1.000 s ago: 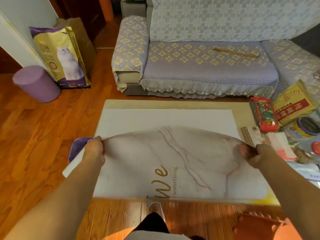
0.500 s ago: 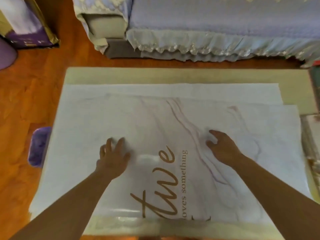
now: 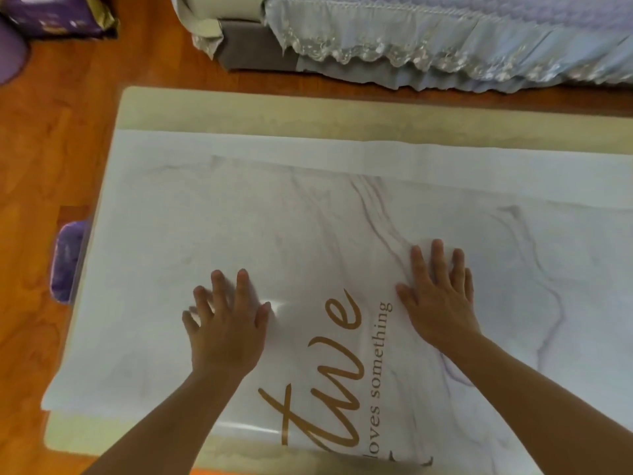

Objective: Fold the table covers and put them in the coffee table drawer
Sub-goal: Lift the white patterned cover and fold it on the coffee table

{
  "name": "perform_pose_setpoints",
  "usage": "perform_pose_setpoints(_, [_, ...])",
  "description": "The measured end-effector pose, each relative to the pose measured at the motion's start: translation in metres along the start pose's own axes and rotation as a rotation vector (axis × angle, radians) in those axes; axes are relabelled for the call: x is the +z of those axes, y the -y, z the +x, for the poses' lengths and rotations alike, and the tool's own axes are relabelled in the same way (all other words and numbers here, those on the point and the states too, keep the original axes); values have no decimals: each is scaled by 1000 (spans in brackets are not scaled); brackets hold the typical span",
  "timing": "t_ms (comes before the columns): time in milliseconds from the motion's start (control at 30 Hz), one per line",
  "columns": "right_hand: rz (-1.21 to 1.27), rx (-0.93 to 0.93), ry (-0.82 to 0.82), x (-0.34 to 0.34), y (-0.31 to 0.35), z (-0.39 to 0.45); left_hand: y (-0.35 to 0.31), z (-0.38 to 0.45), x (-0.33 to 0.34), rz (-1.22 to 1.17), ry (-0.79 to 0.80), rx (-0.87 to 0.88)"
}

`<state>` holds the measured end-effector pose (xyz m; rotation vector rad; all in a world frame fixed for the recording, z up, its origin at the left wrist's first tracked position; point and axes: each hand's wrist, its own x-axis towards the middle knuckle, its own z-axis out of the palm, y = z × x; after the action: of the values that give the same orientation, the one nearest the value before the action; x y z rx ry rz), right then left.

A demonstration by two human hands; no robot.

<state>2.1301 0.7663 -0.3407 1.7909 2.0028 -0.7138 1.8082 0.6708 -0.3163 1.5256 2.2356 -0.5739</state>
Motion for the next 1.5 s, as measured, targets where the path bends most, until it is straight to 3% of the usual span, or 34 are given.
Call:
perform_pose_setpoints(67, [-21, -41, -42, -11, 1, 12, -2, 8, -14, -68, -111, 70])
perform_pose_setpoints(200, [59, -175, -322, -54, 8, 68, -26, 74, -53, -168, -326, 428])
perform_pose_setpoints(333, [80, -219, -292, -101, 23, 128, -63, 174, -97, -142, -298, 572])
perform_pose_setpoints(467, [11, -249, -171, -117, 27, 149, -81, 222, -121, 54, -192, 556])
perform_pose_setpoints(600, [45, -147, -97, -125, 10, 151, -86, 231, -130, 52, -74, 491])
perform_pose_setpoints(667, [75, -84, -121, -125, 1, 150, -86, 231, -132, 18, -49, 473])
perform_pose_setpoints(833, [115, -121, -273, -130, 14, 177, -74, 241, -137, -140, -177, 429])
perform_pose_setpoints(1033, [92, -63, -331, -136, 35, 208, -71, 257, -137, -227, -294, 369])
perform_pose_setpoints(1300, [290, -6, -425, -134, 33, 219, -66, 261, -136, -376, -309, 351])
perform_pose_setpoints(1500, [353, -104, -481, -128, 23, 221, -65, 275, -149, -517, -232, 251])
